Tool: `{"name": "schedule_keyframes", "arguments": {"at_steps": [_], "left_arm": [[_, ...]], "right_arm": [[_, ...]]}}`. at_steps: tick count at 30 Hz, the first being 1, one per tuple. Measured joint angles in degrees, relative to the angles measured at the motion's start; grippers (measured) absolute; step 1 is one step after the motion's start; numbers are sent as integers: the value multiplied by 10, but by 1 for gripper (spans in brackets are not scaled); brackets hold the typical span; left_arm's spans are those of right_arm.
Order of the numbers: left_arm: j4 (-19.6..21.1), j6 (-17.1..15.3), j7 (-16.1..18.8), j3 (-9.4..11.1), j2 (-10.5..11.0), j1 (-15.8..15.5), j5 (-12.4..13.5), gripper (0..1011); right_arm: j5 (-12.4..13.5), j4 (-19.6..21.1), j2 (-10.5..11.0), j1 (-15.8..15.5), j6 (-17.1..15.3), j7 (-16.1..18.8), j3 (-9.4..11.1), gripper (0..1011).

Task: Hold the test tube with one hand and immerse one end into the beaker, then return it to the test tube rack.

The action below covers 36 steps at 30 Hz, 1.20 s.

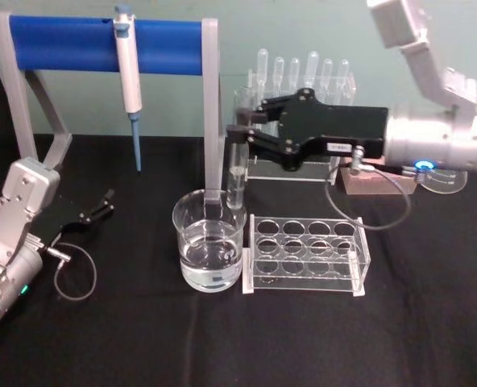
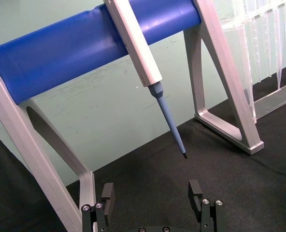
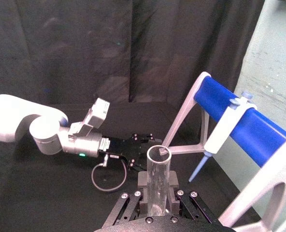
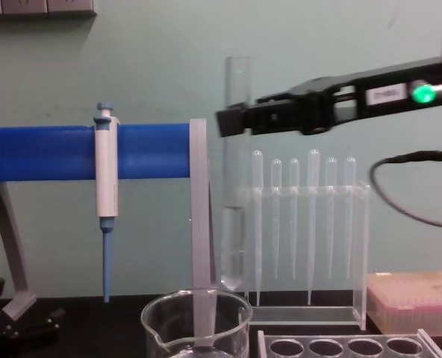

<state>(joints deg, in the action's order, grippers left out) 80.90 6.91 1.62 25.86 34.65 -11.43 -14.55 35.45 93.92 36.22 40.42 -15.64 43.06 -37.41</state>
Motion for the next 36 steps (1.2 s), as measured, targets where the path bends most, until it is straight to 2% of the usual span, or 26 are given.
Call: {"name": "schedule_keyframes", "arguments": {"at_steps": [7, 12, 25, 36], "left_arm": [[0, 0, 0, 0, 0, 0, 0, 1000], [0, 0, 0, 0, 0, 0, 0, 1000], [0, 0, 0, 0, 0, 0, 0, 1000], [0, 0, 0, 0, 0, 0, 0, 1000]], "right_arm": [[-6, -34, -36, 22, -4, -17, -28, 241], [-11, -46, -44, 22, -1, -24, -38, 241], [-30, -83, -59, -11, 31, -32, -58, 241], [-47, -110, -70, -38, 62, -30, -58, 241]]}}
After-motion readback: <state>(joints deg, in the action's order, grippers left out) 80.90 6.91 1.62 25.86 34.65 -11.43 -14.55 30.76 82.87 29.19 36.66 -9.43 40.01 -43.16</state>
